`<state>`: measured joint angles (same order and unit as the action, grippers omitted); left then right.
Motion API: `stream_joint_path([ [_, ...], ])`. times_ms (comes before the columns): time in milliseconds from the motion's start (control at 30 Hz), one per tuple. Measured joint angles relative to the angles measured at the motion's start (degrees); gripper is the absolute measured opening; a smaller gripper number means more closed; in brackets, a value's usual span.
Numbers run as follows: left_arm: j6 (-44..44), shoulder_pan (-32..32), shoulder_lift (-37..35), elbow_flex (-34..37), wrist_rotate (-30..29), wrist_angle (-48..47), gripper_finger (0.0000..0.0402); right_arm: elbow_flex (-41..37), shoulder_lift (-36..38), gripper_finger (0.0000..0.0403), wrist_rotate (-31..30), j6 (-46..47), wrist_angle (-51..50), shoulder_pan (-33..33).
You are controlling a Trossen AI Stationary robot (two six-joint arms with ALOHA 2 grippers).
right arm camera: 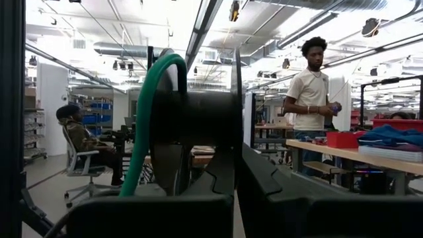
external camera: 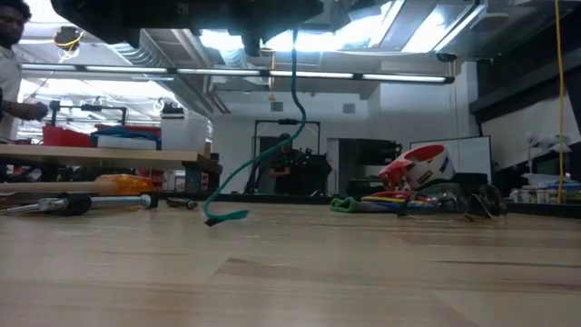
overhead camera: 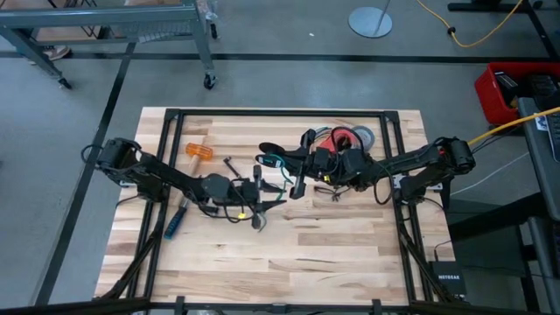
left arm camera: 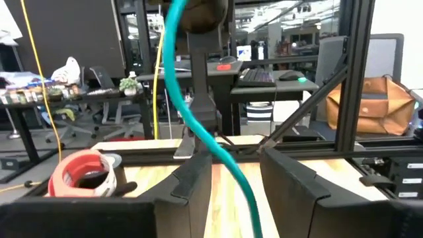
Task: Coil cords
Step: Coil the green wire to the spool
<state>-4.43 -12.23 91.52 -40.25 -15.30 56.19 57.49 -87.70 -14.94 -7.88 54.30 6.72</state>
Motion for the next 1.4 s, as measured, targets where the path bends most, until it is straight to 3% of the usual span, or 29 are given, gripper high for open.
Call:
stream_joint_path([
  [233, -0.08, 0.02, -0.25, 0.02, -0.45, -1.39, 0.0110, 0.00, 0.00, 0.0003, 0.02, 0.02, -0.42, 0.00],
  [467, -0.49, 0.01, -0.27, 0.04, -3.37, -3.87, 0.0009, 0.00, 0.00, 0.0003, 2.72, 2.32, -0.52, 0.00],
  [700, 1.42, 0.37, -0.33, 0.04, -7.75, -4.35, 0.0004, 0.00, 0.00, 0.0003, 7.47, 7.08, -0.53, 0.00],
  [1133, 9.01, 3.76, -0.36, 0.07, -8.53, -12.21, 0.0001, 0.00, 0.00, 0.0003, 13.28, 12.08, -1.40, 0.00],
  [1400, 12.18, 2.36, -0.36, 0.09, -8.51, -22.83, 0.0001, 0.00, 1.30, 0.0003, 12.91, 11.95, -14.92, 0.00],
])
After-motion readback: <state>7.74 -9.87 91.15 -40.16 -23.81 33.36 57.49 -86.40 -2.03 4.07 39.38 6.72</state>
